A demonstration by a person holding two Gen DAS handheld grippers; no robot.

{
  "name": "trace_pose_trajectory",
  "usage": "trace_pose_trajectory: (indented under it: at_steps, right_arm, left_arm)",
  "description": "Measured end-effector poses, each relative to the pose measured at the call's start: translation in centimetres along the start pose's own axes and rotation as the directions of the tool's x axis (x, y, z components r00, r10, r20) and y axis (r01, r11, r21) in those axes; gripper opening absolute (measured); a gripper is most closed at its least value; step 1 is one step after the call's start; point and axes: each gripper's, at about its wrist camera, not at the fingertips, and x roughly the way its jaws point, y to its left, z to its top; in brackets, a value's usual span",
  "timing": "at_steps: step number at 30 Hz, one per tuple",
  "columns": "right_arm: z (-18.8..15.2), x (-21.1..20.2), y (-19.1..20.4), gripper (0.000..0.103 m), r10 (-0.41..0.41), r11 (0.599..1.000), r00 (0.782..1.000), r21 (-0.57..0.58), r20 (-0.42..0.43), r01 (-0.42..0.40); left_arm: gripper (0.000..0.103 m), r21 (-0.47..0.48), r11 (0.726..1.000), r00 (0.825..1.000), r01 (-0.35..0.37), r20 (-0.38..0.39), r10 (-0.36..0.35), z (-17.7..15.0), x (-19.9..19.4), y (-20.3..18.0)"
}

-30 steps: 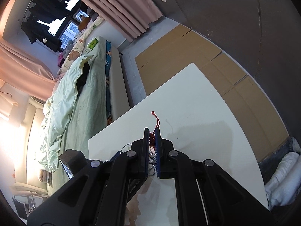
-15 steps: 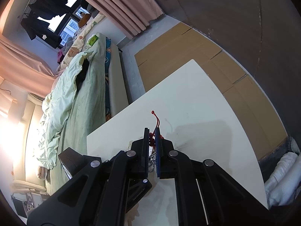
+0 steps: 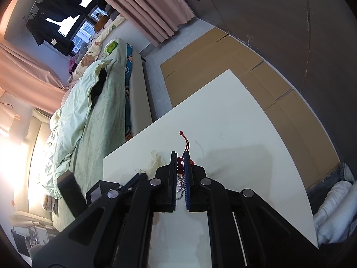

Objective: Organize jewelry
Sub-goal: 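Reach the left gripper toward the silver hoop and pouch while the right holds the red bracelet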

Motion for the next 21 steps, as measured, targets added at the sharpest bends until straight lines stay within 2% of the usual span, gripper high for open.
trace_pose_trajectory:
  at_steps: [7,13,15,16,17,21]
  right_arm:
    - [-0.4,-0.4,0.0,0.007,0.004,1.000,1.000,-0.004,0.007,-0.004]
    - [-0.6,-0.4,0.2,0.007,-0.004,1.000,1.000,-0.008,0.007,0.004]
    - [-0.7,-0.3,0.4,0.007,-0.005,1.000,1.000,-0.011,0.003,0.005]
    - [-0.7,-0.2,0.4,0.007,-0.005,1.000,1.000,-0.014,0.001,0.005]
    - [-0.8,-0.2,0.5,0.007,-0.005,1.000,1.000,-0.018,-0.001,0.005]
    - [-0.7,-0.1,0.6,0.007,-0.005,1.000,1.000,-0.024,-0.005,0.005]
  left_arm:
    - [0.007,-0.020,1.000,0.999,0.019,0.028,-0.018,-0.1,-2.1,0.9]
    - [0.007,-0.071,0.995,0.997,0.067,0.051,-0.063,0.0,-3.5,2.2]
    - [0.019,-0.068,0.996,0.998,0.050,0.052,-0.047,0.0,-3.5,2.2]
    - [0.046,-0.073,0.997,0.998,0.038,0.045,-0.035,0.0,-3.3,2.3]
    - [0.067,-0.082,0.996,0.999,0.025,0.048,-0.021,-0.1,-3.1,2.3]
    - [0.065,-0.065,0.998,0.998,-0.006,0.055,0.010,0.0,-2.4,1.4]
